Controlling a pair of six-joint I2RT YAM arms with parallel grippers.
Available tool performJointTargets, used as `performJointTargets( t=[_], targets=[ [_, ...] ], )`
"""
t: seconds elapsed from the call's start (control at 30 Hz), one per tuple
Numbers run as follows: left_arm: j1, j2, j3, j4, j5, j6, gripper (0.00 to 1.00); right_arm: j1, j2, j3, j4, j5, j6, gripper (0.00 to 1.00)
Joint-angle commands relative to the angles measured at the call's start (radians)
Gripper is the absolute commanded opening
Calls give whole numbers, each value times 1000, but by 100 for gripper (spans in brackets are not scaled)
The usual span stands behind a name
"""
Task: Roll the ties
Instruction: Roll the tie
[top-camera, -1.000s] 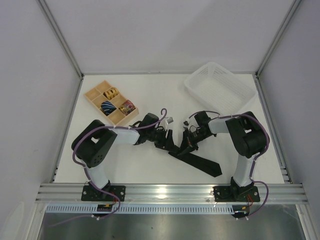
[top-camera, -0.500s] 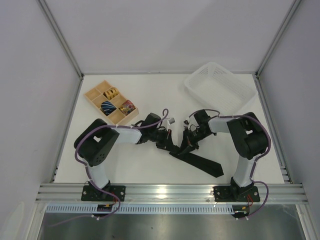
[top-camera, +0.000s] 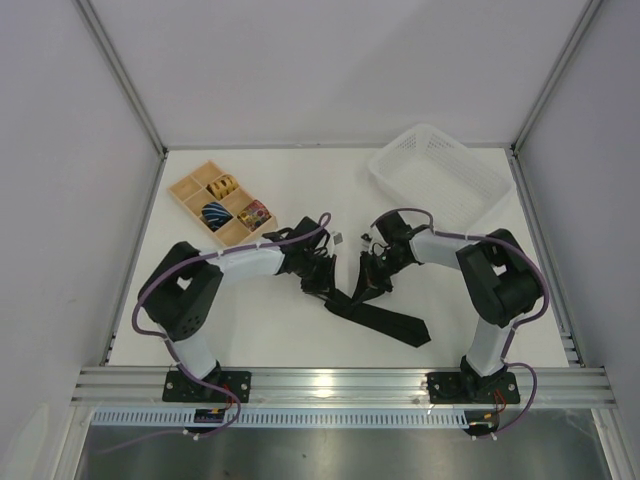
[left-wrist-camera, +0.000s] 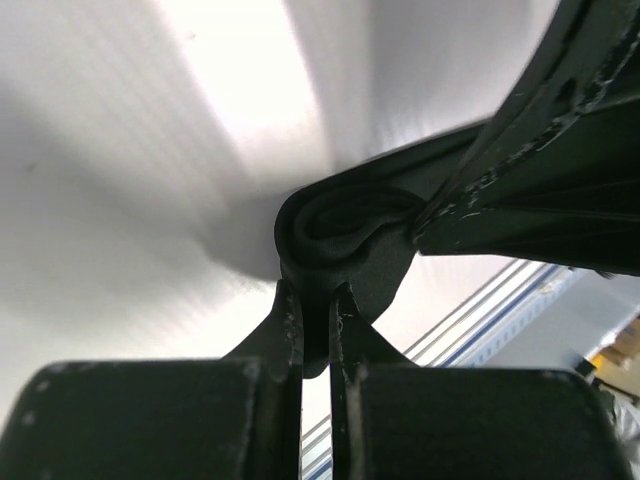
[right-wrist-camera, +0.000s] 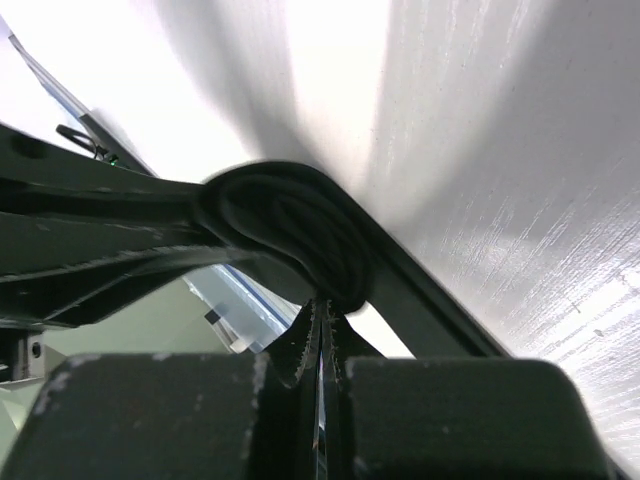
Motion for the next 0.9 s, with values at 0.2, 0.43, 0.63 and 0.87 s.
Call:
performJointTargets(
  t=[0.2, 0.43, 0.63, 0.87],
  targets=[
    [-35, -81, 71, -172, -214, -14, 1, 41, -6, 50, 41, 24, 95, 0],
    [-51, -79, 80, -179, -232, -25, 1, 83, 26, 69, 84, 20, 139, 0],
    [-53, -90, 106, -203, -261, -32, 0, 101, 35, 70, 85, 53, 150, 0],
    [-53, -98, 118, -202, -258, -40, 0, 103, 32, 73, 64, 66, 135, 0]
  ],
)
